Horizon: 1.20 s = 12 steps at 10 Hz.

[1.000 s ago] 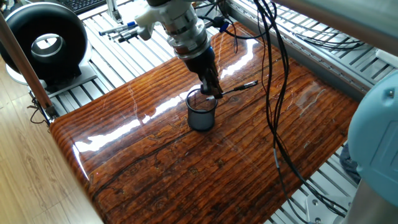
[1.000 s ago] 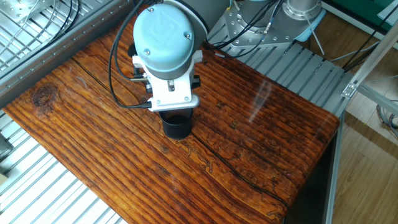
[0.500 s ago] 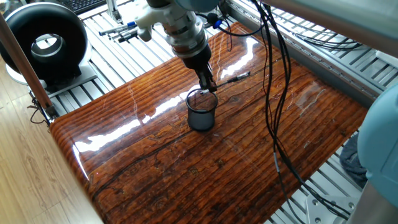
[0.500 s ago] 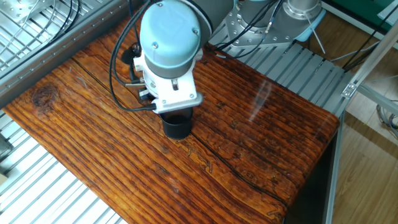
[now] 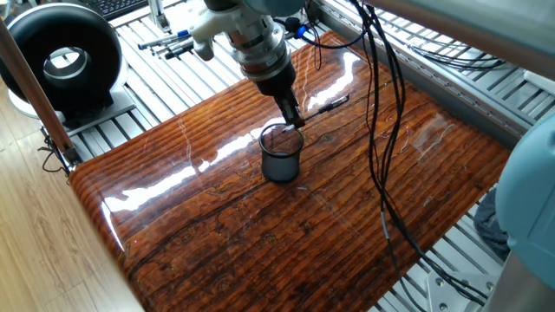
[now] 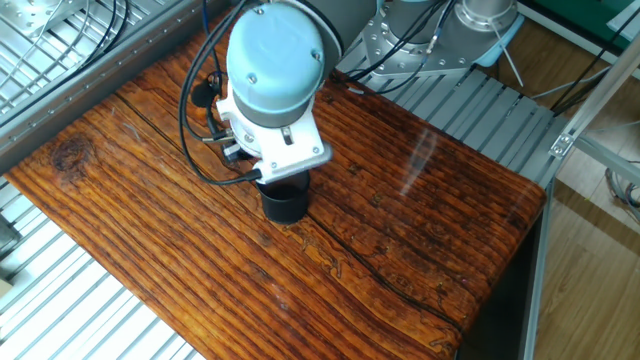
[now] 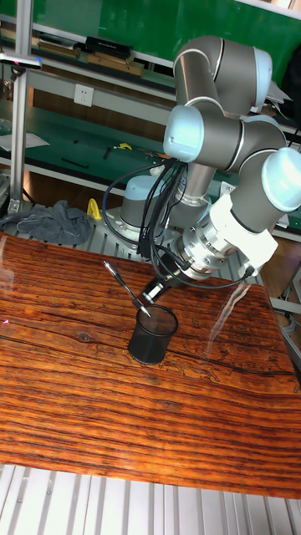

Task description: Put the pen into the pen holder

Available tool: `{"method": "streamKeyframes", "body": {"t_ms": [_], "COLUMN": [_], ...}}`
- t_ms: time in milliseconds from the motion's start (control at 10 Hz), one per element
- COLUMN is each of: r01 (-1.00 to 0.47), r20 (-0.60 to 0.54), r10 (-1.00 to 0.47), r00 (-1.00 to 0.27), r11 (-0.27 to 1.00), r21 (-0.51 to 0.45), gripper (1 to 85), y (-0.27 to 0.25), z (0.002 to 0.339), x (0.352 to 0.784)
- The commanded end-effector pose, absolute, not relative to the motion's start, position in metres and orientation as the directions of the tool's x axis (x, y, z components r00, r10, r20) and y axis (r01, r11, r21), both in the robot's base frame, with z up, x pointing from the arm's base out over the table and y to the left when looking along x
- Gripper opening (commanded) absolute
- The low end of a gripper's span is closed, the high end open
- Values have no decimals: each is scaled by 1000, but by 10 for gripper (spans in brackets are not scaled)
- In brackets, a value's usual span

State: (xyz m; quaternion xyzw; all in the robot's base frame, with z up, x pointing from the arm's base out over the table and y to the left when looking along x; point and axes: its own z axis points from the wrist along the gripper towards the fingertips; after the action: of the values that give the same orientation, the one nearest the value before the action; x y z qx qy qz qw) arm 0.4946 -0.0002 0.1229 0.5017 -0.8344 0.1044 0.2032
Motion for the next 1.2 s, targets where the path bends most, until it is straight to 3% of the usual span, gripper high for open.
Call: {"method": "streamKeyframes", "body": {"t_ms": [0, 300, 1100], "r01": [-883, -857, -832], "r20": [515, 461, 467], "r10": [-763, -776, -750], "r00": [-390, -430, -469], "r11": [468, 511, 552], "r21": [24, 61, 51], "gripper": [13, 13, 13], "y": [-9, 14, 44], "z": [133, 130, 117], "x": [488, 484, 500]}}
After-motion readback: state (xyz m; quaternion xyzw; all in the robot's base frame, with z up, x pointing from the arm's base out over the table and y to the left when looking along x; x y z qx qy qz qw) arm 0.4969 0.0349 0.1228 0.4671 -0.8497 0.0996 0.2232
